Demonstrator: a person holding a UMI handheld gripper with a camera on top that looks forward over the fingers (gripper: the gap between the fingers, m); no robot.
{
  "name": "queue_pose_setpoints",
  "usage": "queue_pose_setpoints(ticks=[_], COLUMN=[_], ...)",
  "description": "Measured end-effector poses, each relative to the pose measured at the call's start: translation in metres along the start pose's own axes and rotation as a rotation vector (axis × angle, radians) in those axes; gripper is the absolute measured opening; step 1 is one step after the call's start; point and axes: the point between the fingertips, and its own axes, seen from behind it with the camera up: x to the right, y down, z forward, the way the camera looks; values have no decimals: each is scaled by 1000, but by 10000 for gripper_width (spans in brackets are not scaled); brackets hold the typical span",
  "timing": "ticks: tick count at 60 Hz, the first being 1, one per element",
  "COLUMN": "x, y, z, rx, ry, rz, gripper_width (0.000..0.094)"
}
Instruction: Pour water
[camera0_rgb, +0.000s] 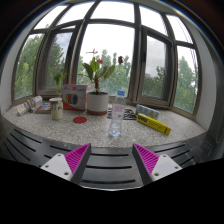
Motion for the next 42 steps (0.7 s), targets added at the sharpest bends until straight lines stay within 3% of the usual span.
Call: queue_pose_setpoints(ticks=[13, 25, 30, 34, 42], x=[21, 24, 25, 24, 22], y=[-66, -82, -81, -76, -80], z=[140, 232, 253, 262, 265], rx=[136, 138, 135, 126, 147], ry=[-38, -31, -24, -22, -21], rz=[30, 47, 31, 15, 17], gripper_width=[836, 790, 680, 503, 364])
